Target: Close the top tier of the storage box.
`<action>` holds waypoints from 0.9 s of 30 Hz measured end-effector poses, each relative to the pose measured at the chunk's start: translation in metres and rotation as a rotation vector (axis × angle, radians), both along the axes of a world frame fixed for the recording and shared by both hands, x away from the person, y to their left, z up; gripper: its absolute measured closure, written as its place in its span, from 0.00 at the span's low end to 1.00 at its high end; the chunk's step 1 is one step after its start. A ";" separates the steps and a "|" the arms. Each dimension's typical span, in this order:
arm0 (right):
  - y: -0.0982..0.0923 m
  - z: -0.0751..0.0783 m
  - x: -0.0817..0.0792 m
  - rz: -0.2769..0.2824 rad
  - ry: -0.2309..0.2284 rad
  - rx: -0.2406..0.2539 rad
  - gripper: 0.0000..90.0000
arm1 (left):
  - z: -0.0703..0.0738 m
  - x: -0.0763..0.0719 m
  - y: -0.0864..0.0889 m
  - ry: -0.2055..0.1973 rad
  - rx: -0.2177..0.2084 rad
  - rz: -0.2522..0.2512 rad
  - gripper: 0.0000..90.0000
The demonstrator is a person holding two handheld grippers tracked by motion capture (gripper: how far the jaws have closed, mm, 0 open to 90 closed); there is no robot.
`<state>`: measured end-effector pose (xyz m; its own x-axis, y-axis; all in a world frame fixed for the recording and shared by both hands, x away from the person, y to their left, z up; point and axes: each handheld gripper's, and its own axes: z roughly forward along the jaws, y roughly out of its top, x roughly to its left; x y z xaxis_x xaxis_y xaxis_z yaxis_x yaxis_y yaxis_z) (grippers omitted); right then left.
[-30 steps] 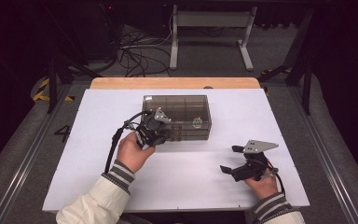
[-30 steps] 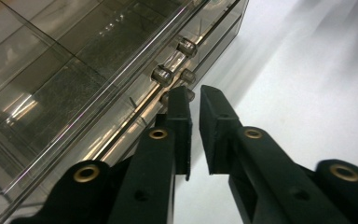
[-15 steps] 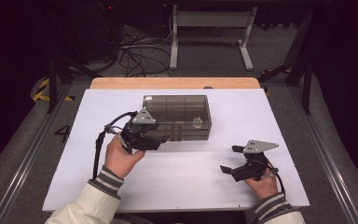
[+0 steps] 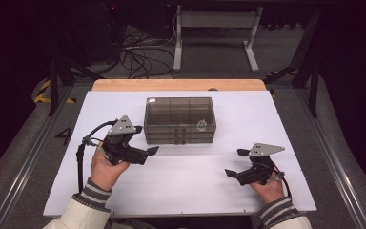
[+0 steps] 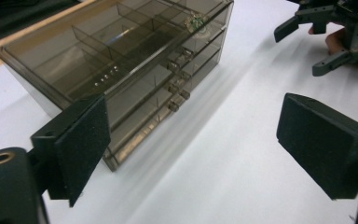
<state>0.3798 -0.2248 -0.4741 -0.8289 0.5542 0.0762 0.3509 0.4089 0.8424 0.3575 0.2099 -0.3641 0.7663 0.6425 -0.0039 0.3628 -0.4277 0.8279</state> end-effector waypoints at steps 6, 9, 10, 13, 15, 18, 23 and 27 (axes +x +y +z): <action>0.000 0.000 0.000 0.000 0.000 -0.001 0.04 | -0.009 -0.008 0.019 -0.014 -0.029 0.012 0.06; 0.000 0.000 0.000 0.000 0.000 0.000 0.04 | -0.014 -0.013 0.030 -0.026 -0.049 0.029 0.05; 0.000 0.000 0.000 0.000 -0.001 -0.001 0.04 | -0.015 -0.014 0.034 -0.027 -0.060 0.028 0.05; 0.000 0.000 0.000 0.000 -0.001 -0.001 0.04 | -0.022 -0.018 0.045 -0.028 -0.094 0.042 0.04; 0.000 0.000 0.000 0.002 -0.002 -0.001 0.04 | -0.027 -0.020 0.052 -0.037 -0.090 0.049 0.03; 0.000 0.000 0.000 0.002 -0.002 0.000 0.04 | -0.035 -0.025 0.064 -0.051 -0.097 0.074 0.02; 0.000 0.000 0.000 0.003 -0.002 -0.003 0.04 | -0.049 -0.030 0.079 -0.066 -0.107 0.096 0.01; 0.000 0.000 -0.001 0.003 -0.003 -0.002 0.04 | -0.061 -0.032 0.085 -0.056 -0.120 0.108 0.00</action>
